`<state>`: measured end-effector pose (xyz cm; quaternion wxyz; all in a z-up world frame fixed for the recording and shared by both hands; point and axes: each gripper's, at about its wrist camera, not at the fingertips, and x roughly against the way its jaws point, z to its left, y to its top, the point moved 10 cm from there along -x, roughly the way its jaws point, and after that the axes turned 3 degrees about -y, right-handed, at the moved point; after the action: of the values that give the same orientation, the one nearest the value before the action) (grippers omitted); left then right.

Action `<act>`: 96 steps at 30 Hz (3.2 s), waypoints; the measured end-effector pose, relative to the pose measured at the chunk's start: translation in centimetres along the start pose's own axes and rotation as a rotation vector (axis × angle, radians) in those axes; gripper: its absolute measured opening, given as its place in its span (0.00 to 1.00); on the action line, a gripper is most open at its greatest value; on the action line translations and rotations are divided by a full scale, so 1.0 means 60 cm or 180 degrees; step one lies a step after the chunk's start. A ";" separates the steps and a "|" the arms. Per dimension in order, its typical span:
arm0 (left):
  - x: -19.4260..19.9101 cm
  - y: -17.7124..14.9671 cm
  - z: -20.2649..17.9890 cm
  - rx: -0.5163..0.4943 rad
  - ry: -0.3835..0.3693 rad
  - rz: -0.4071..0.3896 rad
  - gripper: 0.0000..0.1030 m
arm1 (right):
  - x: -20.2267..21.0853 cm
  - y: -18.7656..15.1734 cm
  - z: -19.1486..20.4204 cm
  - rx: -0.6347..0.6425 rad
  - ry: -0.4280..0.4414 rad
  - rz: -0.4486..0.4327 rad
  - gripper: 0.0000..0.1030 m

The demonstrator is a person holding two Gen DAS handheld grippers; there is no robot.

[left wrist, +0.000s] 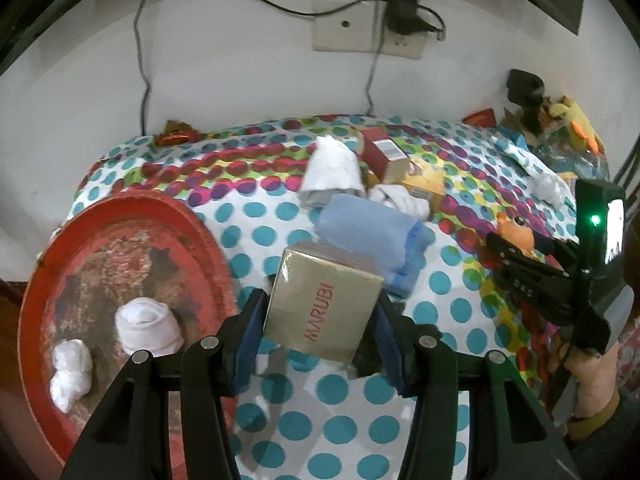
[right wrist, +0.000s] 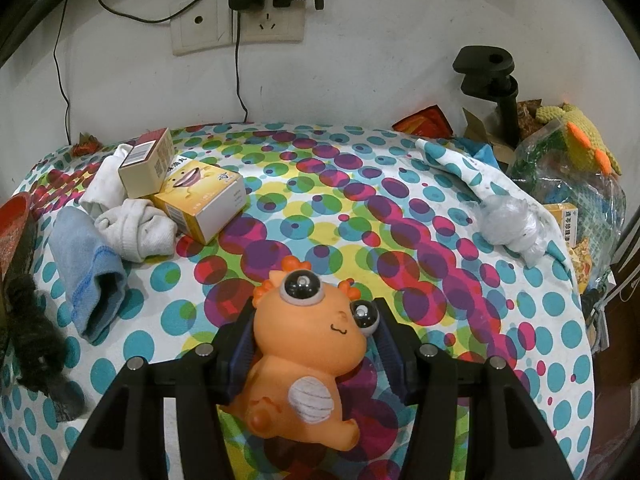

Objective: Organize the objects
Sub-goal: 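Grasp the MARUBI cardboard box with the left gripper while the right gripper holds the orange toy, then carry the MARUBI box onto the red tray and open the left gripper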

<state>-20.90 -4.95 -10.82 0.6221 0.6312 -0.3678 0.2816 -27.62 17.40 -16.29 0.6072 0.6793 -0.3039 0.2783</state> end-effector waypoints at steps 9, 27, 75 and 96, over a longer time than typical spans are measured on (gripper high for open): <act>0.015 0.004 0.033 0.0071 0.0062 -0.0024 0.46 | -0.002 -0.001 0.001 0.0008 0.0008 0.0007 0.54; 0.068 -0.019 0.192 0.0358 0.0440 -0.0086 0.46 | -0.002 0.000 0.003 0.0023 -0.0007 0.0000 0.54; 0.033 -0.133 0.512 0.1079 0.1166 0.0368 0.48 | -0.002 0.000 0.006 0.0159 -0.0122 -0.0001 0.54; 0.138 -0.166 0.451 0.1027 0.1292 0.0048 0.87 | 0.002 -0.001 0.011 0.0233 -0.0145 -0.0016 0.54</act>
<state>-10.84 -33.19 -11.65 0.5724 0.6501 -0.1903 0.4621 -27.51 16.74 -16.34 0.5756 0.7080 -0.3056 0.2721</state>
